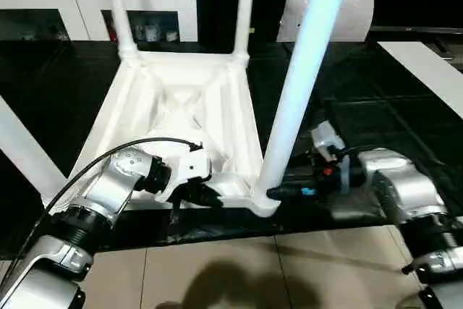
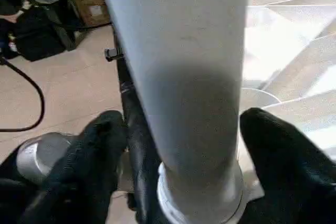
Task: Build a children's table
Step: Rotate leg to tighten
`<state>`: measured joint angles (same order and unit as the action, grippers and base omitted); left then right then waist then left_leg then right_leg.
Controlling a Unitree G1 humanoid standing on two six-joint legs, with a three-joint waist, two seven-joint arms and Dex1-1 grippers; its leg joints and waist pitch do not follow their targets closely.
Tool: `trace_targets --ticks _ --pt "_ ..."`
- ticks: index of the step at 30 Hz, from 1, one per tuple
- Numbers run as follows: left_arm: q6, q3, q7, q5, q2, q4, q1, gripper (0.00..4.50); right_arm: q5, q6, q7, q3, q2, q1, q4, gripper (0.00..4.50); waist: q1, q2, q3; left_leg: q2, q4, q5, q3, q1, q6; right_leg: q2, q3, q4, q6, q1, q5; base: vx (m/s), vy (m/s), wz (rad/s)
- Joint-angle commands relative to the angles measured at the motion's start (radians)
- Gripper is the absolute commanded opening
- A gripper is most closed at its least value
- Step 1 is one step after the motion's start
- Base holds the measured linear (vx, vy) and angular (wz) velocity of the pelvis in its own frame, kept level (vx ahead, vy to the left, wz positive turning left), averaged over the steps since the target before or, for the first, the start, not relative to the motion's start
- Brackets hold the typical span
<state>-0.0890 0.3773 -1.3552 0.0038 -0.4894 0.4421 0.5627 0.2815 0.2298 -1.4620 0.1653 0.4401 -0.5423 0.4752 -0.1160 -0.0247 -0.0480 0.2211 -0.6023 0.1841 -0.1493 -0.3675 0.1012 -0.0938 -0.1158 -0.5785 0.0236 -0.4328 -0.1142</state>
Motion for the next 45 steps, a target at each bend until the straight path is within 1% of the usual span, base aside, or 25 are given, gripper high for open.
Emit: trace_targets --ticks 1,9,10,14,16,18,19,23,25,27,29,30,31,33,34,35,36,37,39,40,41,42,43,44,45 --pt "0.035 0.027 -0.048 -0.003 0.000 -0.056 0.016 0.00 0.006 -0.007 -0.026 0.002 0.006 -0.014 -0.001 3.24 0.006 -0.002 0.073 0.008 0.072 0.221 -0.020 0.008 -0.038 -0.043 0.041 0.060 0.149 0.071 -0.392 0.000 0.000 0.00" --pt "0.042 0.029 -0.047 -0.001 -0.006 -0.057 0.006 0.00 -0.005 -0.042 -0.036 0.007 0.001 -0.018 0.037 2.59 0.008 -0.001 0.072 0.006 0.072 0.224 -0.021 0.006 -0.034 -0.043 0.040 0.062 0.141 0.071 -0.408 0.000 0.000 0.00" --pt "0.043 0.029 -0.046 0.000 -0.006 -0.057 0.005 0.00 -0.003 -0.042 -0.039 0.008 -0.003 -0.017 0.038 2.38 0.008 -0.001 0.071 0.006 0.072 0.224 -0.020 0.006 -0.035 -0.042 0.040 0.062 0.142 0.071 -0.409 0.000 0.000 0.00" --pt "0.040 0.028 -0.045 0.000 -0.007 -0.059 0.006 0.00 0.002 -0.034 -0.046 0.011 -0.011 -0.010 0.031 2.08 0.007 -0.001 0.071 0.008 0.073 0.220 -0.020 0.006 -0.037 -0.042 0.040 0.061 0.143 0.070 -0.402 0.000 0.000 0.00" --pt "0.038 0.025 -0.044 -0.002 -0.009 -0.061 0.005 0.00 0.010 -0.020 -0.045 0.013 -0.018 -0.004 0.019 2.03 0.007 0.008 0.069 0.008 0.074 0.230 -0.019 0.007 -0.035 -0.041 0.040 0.062 0.147 0.069 -0.400 0.000 0.000 0.00" --pt "0.037 0.025 -0.044 -0.002 -0.010 -0.062 0.004 0.00 0.013 -0.016 -0.043 0.013 -0.020 -0.002 0.015 2.00 0.009 0.003 0.069 0.007 0.074 0.241 -0.020 0.007 -0.034 -0.040 0.039 0.063 0.144 0.070 -0.407 0.000 0.000 0.00" --pt "0.028 0.021 -0.039 -0.008 -0.007 -0.067 0.000 0.00 0.027 0.019 -0.007 -0.001 -0.038 0.003 0.004 1.97 0.009 0.007 0.068 0.007 0.075 0.246 -0.019 0.008 -0.033 -0.040 0.040 0.065 0.144 0.069 -0.409 0.000 0.000 0.00" --pt "-0.035 0.000 0.005 -0.021 0.013 -0.089 -0.005 0.00 0.009 0.046 0.066 0.008 -0.055 0.030 -0.039 1.95 0.014 0.010 0.065 0.007 0.077 0.263 -0.018 0.010 -0.021 -0.039 0.039 0.067 0.136 0.068 -0.425 0.000 0.000 0.00" --pt "-0.097 -0.022 0.077 -0.019 0.044 -0.099 0.000 0.00 0.005 0.078 0.155 -0.004 -0.086 0.054 -0.077 1.95 0.017 0.011 0.059 0.004 0.079 0.296 -0.016 0.014 -0.013 -0.039 0.035 0.077 0.115 0.066 -0.490 0.000 0.000 0.00" --pt "-0.158 -0.039 0.137 -0.018 0.073 -0.111 0.007 0.00 0.006 0.115 0.250 -0.026 -0.126 0.063 -0.102 1.95 0.027 0.013 0.054 -0.001 0.079 0.335 -0.013 0.017 -0.002 -0.039 0.027 0.089 0.082 0.065 -0.568 0.000 0.000 0.00" --pt "-0.212 -0.055 0.196 -0.017 0.105 -0.123 0.013 0.00 -0.004 0.146 0.353 -0.048 -0.168 0.064 -0.114 1.95 0.044 0.013 0.047 -0.007 0.074 0.397 -0.009 0.030 -0.002 -0.039 0.008 0.114 0.039 0.059 -0.668 0.000 0.000 0.00" --pt "-0.245 -0.067 0.242 -0.014 0.131 -0.129 0.019 0.00 -0.016 0.169 0.427 -0.061 -0.197 0.065 -0.122 1.95 0.053 0.014 0.047 -0.012 0.070 0.402 -0.006 0.031 0.002 -0.039 -0.001 0.122 0.016 0.062 -0.699 0.000 0.000 0.00" --pt "-0.271 -0.078 0.285 -0.011 0.155 -0.131 0.026 0.00 -0.029 0.185 0.493 -0.071 -0.223 0.064 -0.126 1.95 0.069 0.011 0.049 -0.013 0.068 0.400 -0.002 0.026 0.003 -0.040 -0.013 0.130 -0.004 0.068 -0.711 0.000 0.000 0.00" --pt "-0.308 -0.096 0.368 0.000 0.200 -0.128 0.042 0.00 -0.055 0.209 0.618 -0.090 -0.271 0.059 -0.123 1.95 0.082 0.018 0.050 -0.009 0.072 0.391 0.003 0.018 0.005 -0.041 -0.019 0.130 -0.006 0.078 -0.690 0.000 0.000 0.00" --pt "-0.340 -0.111 0.449 0.014 0.244 -0.119 0.056 0.00 -0.088 0.210 0.716 -0.095 -0.311 0.053 -0.115 1.95 0.103 0.027 0.050 -0.001 0.075 0.422 0.010 0.016 0.002 -0.043 -0.042 0.139 -0.017 0.091 -0.669 0.000 0.000 0.00" --pt "-0.346 -0.115 0.468 0.014 0.257 -0.116 0.059 0.00 -0.093 0.211 0.742 -0.100 -0.322 0.051 -0.111 1.94 0.111 0.031 0.049 0.005 0.078 0.436 0.014 0.015 0.001 -0.046 -0.045 0.138 -0.013 0.095 -0.649 0.000 0.000 0.00" --pt "-0.366 -0.127 0.518 0.015 0.291 -0.110 0.067 0.00 -0.105 0.216 0.813 -0.111 -0.354 0.045 -0.103 1.94 0.125 0.033 0.051 0.013 0.086 0.461 0.020 0.014 -0.007 -0.048 -0.044 0.131 0.002 0.102 -0.596 0.000 0.000 0.00" --pt "-0.374 -0.132 0.545 0.017 0.309 -0.108 0.069 0.00 -0.109 0.220 0.853 -0.121 -0.373 0.041 -0.099 1.94 0.130 0.035 0.050 0.015 0.088 0.468 0.019 0.016 -0.012 -0.050 -0.042 0.132 0.012 0.101 -0.577 0.000 0.000 0.00" --pt "-0.368 -0.127 0.595 0.037 0.341 -0.091 0.080 0.00 -0.111 0.197 0.921 -0.135 -0.412 0.029 -0.077 1.94 0.142 0.029 0.051 0.002 0.078 0.453 0.011 0.021 -0.018 -0.052 -0.046 0.139 0.021 0.092 -0.584 0.000 0.000 0.00" --pt "-0.351 -0.119 0.609 0.050 0.348 -0.079 0.085 0.00 -0.110 0.174 0.947 -0.143 -0.428 0.026 -0.071 1.94 0.145 0.032 0.052 -0.007 0.070 0.422 0.005 0.024 -0.028 -0.055 -0.048 0.146 0.021 0.086 -0.601 0.000 0.000 0.00" --pt "-0.351 -0.119 0.609 0.050 0.348 -0.079 0.085 0.00 -0.110 0.174 0.947 -0.143 -0.428 0.026 -0.071 1.94 0.145 0.030 0.052 -0.008 0.070 0.411 0.002 0.025 -0.033 -0.055 -0.046 0.148 0.021 0.084 -0.600 0.000 0.000 0.00" --pt "-0.345 -0.110 0.629 0.073 0.353 -0.079 0.086 0.00 -0.124 0.157 0.972 -0.142 -0.445 0.033 -0.090 2.48 0.143 0.028 0.054 -0.009 0.070 0.384 0.001 0.021 -0.038 -0.055 -0.043 0.143 0.028 0.086 -0.581 0.000 0.000 0.00" --pt "-0.346 -0.110 0.629 0.074 0.353 -0.079 0.086 0.00 -0.124 0.158 0.973 -0.143 -0.446 0.033 -0.092 2.62 0.139 0.028 0.056 -0.006 0.074 0.355 0.000 0.016 -0.041 -0.055 -0.035 0.135 0.042 0.088 -0.550 0.000 0.000 0.00" --pt "-0.349 -0.109 0.632 0.079 0.352 -0.084 0.083 0.00 -0.121 0.159 0.976 -0.147 -0.454 0.038 -0.106 2.62 0.136 0.038 0.059 -0.005 0.075 0.345 0.000 0.018 -0.042 -0.056 -0.032 0.130 0.054 0.089 -0.529 0.000 0.000 0.00" --pt "-0.359 -0.111 0.638 0.080 0.352 -0.094 0.078 0.00 -0.118 0.166 0.981 -0.152 -0.460 0.044 -0.121 2.68 0.136 0.034 0.058 -0.004 0.076 0.331 -0.001 0.013 -0.045 -0.055 -0.028 0.127 0.062 0.090 -0.507 0.000 0.000 0.00"
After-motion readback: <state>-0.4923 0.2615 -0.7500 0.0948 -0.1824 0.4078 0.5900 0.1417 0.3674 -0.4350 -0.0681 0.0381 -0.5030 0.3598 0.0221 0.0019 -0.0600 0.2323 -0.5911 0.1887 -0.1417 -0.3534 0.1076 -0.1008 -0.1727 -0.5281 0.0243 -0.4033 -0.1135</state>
